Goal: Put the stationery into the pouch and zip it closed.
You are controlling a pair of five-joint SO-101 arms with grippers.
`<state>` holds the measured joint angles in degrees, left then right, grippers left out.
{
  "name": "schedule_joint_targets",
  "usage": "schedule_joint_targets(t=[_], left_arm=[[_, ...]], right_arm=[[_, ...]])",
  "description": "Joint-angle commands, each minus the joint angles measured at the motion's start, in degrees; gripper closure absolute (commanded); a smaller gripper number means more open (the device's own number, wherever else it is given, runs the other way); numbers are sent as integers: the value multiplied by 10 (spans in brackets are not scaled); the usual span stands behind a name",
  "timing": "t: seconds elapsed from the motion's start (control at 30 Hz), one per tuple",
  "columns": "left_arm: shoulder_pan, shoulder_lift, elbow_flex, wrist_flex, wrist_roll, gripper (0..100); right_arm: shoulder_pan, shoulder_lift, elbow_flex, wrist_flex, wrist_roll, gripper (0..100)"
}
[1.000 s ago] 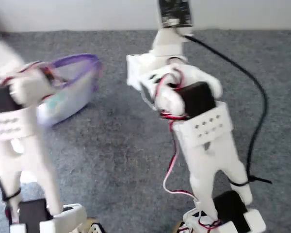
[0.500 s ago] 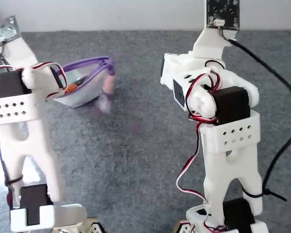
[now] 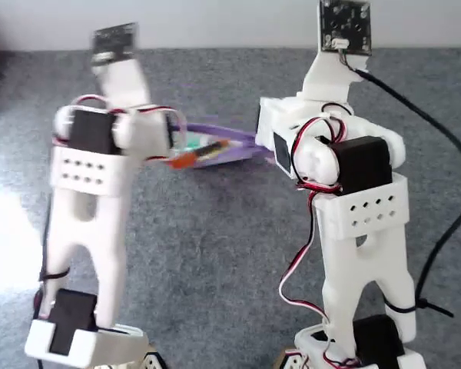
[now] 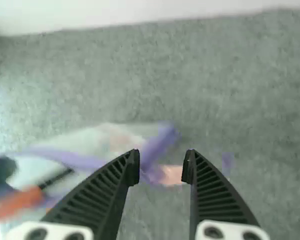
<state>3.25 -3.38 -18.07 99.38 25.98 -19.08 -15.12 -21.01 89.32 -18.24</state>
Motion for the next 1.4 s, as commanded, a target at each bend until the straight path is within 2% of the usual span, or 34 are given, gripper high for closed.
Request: schedule_joint_targets(t=[0.0, 0.1, 0.17, 0.33, 0.47, 0.6, 0.8, 1.03, 1.17, 1.37], left_arm=[[-51, -24, 22, -7, 1, 989], [-50, -25, 43, -3, 4, 989], [-43, -25, 50, -1, 4, 989], [-42, -25, 51, 0, 4, 989], [-42, -25, 51, 1, 4, 989], [-39, -31, 40, 3, 39, 989], [-6, -121, 1, -16, 65, 989], [-6, -188, 23, -42, 62, 989], [-2, -191, 81, -42, 62, 989], [-3, -192, 115, -39, 64, 989]], right_arm=[[-41, -19, -2, 69, -18, 837], [-79, -19, -2, 96, -60, 837], [-121, -19, -1, 100, -49, 837], [-212, -13, 8, 62, 94, 837], [-218, -14, 44, -7, 189, 836], [-218, -19, 84, -74, 222, 836], [-204, -22, 84, -95, 222, 836], [-147, -75, 89, -73, 171, 837], [-151, -94, 89, -71, 130, 837], [-196, -83, 93, -110, 90, 837]])
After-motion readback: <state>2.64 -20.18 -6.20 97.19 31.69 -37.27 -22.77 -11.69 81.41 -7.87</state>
